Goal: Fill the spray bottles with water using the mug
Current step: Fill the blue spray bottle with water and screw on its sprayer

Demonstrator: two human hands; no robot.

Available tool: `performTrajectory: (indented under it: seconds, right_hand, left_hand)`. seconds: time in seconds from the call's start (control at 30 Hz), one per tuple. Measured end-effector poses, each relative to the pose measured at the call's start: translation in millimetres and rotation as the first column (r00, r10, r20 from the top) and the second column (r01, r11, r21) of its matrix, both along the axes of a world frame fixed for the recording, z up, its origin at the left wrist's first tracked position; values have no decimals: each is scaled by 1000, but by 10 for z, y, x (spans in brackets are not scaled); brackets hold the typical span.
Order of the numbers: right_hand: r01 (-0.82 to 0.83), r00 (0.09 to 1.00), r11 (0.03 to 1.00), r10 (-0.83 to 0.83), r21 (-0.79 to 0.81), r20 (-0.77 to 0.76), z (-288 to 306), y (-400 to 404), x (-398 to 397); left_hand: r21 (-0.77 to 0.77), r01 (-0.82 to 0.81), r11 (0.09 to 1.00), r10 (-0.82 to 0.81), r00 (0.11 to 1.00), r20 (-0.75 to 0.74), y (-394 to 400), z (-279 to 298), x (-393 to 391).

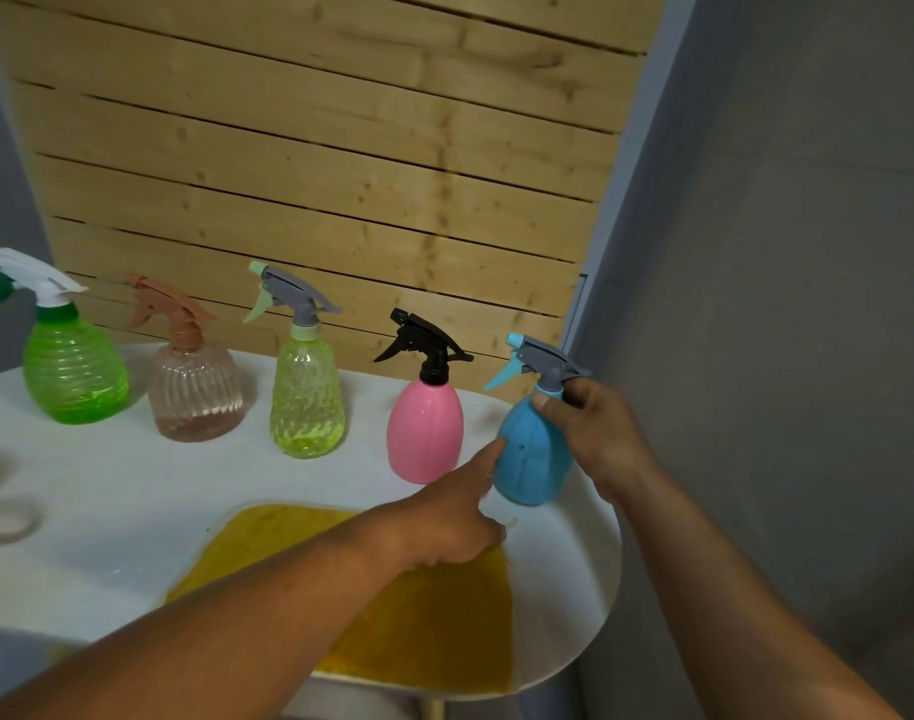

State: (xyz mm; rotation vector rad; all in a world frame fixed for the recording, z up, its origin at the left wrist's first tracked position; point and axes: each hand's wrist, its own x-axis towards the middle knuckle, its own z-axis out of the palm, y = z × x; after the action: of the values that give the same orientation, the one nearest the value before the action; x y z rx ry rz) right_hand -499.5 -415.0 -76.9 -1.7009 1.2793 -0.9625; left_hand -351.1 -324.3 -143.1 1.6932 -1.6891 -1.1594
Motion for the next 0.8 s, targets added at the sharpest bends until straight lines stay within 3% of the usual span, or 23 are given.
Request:
performTrajectory:
  seconds: [0.8]
  right_hand:
    - [22, 1000, 1000, -22, -9, 10, -123, -75, -103]
  left_hand:
    - [-6, 29, 1000, -28, 994, 105, -166, -129, -73]
